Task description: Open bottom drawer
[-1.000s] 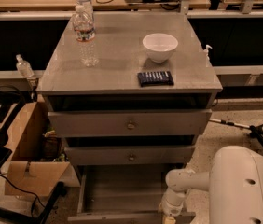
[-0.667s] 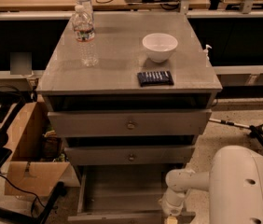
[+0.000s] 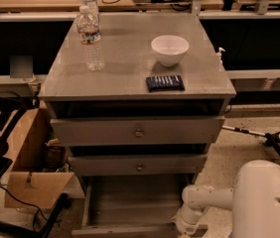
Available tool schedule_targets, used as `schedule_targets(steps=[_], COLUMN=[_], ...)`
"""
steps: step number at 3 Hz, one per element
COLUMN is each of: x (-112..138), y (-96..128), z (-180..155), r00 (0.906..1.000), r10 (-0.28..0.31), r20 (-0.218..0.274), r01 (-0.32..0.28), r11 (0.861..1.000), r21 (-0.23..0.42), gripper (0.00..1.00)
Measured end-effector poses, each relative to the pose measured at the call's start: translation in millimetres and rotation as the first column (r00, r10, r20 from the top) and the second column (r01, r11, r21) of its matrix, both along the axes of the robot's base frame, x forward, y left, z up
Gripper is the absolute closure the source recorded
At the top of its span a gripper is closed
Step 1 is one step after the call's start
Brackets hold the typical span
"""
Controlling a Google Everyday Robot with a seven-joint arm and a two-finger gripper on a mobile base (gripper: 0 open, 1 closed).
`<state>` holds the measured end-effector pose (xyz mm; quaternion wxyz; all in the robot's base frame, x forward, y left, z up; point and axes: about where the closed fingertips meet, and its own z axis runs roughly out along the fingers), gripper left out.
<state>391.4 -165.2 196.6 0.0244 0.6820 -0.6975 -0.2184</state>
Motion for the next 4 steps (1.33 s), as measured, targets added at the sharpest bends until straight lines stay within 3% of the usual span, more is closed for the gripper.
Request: schedule_targets(steps=[1,3,4], x=[-37.8,-39.2,-38.5], y=[-3.8,-3.2,-3.0], z=[-9.9,-10.9,-10.8], r00=[0.9977,0.9973,0.9973], r10=[-0.06,-0.064,-0.064], r20=[-0.031,-0.036,-0.036], r01=[0.061,0.065,0.065], r11=[0.998,0.997,0.997], r21=[0.028,0.03,0.03], gripper=[0.42,0.88,1.0])
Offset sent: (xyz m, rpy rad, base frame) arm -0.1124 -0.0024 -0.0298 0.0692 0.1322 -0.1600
